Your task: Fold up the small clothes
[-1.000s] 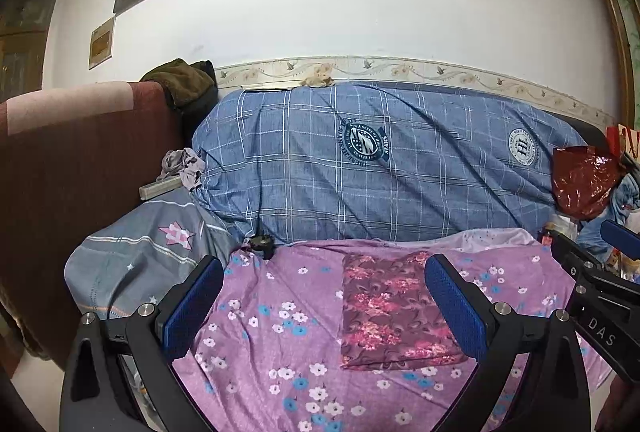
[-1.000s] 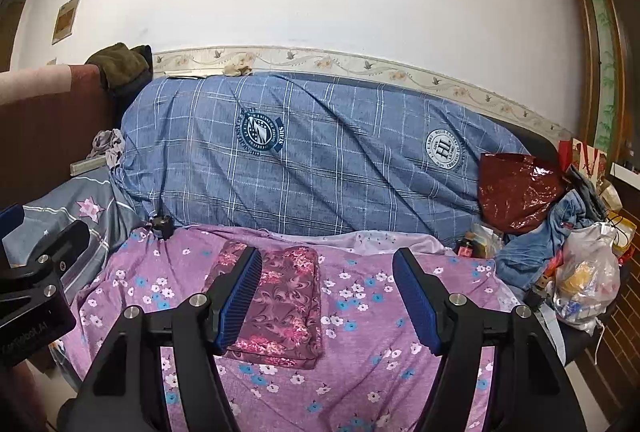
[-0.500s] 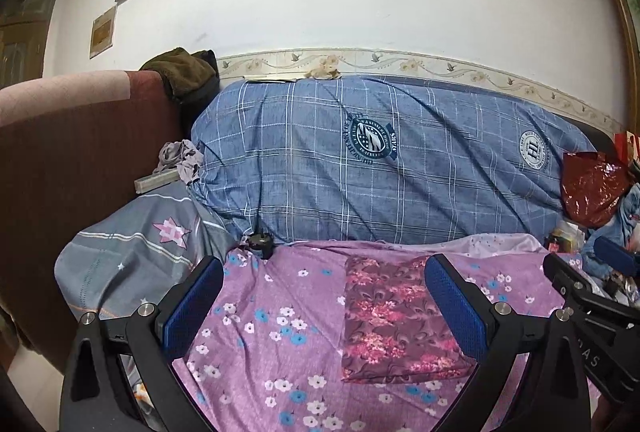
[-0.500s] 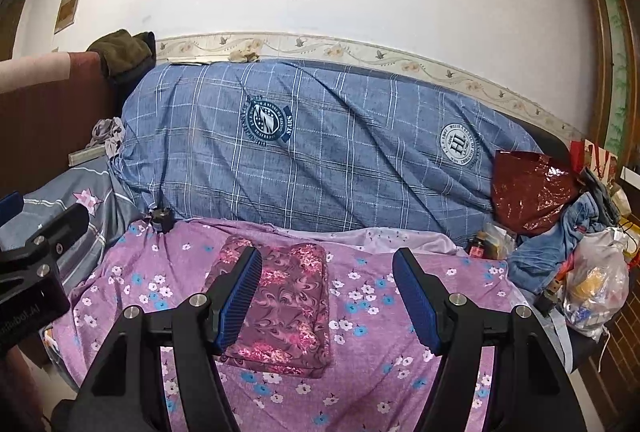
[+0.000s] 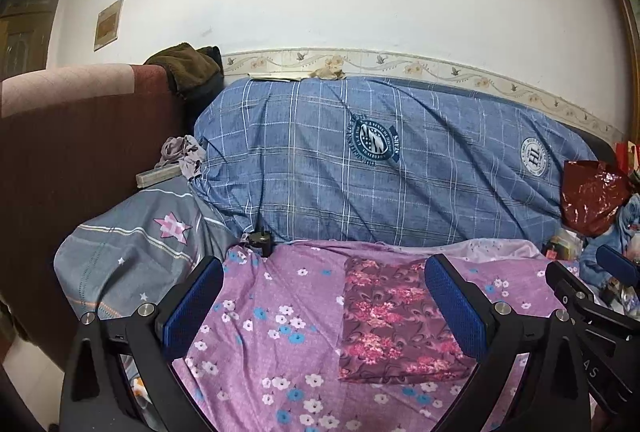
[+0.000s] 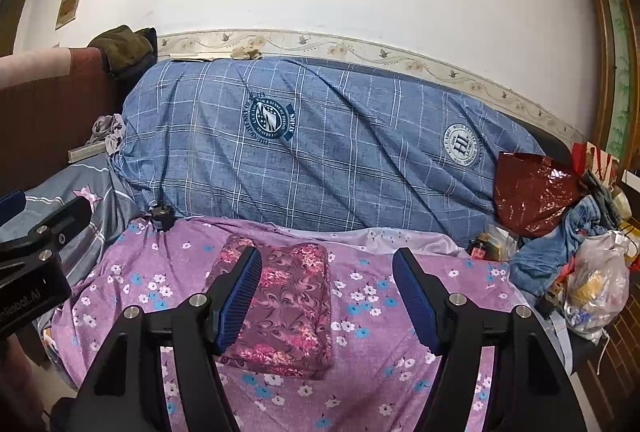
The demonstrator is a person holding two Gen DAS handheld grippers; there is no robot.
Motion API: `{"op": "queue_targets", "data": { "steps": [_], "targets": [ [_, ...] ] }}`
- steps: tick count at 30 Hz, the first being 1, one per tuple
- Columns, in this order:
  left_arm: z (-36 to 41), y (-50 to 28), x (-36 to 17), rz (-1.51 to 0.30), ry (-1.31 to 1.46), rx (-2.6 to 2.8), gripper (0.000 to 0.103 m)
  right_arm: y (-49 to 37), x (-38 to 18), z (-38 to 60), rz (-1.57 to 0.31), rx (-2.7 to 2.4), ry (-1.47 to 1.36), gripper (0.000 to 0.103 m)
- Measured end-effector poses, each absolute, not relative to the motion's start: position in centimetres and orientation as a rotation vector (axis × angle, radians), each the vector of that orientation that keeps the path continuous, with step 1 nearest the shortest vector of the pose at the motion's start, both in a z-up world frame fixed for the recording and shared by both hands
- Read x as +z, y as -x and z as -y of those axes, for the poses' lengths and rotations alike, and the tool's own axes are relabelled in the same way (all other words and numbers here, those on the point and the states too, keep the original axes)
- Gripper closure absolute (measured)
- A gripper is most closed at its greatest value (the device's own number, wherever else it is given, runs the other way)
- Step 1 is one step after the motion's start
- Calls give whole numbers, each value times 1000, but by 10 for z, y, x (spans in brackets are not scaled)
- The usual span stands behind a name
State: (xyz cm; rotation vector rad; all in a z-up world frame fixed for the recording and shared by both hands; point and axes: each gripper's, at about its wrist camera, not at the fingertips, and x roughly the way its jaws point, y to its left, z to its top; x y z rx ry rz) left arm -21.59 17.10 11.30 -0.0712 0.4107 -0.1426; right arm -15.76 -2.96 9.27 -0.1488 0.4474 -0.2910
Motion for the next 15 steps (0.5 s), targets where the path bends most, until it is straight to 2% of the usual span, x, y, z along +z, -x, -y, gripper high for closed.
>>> {"op": "queue_targets", "data": {
  "steps": [15],
  "targets": [
    [-179,307,137,-321,43,-190,1,230,125,42,-370,-337,108,33]
  ]
}}
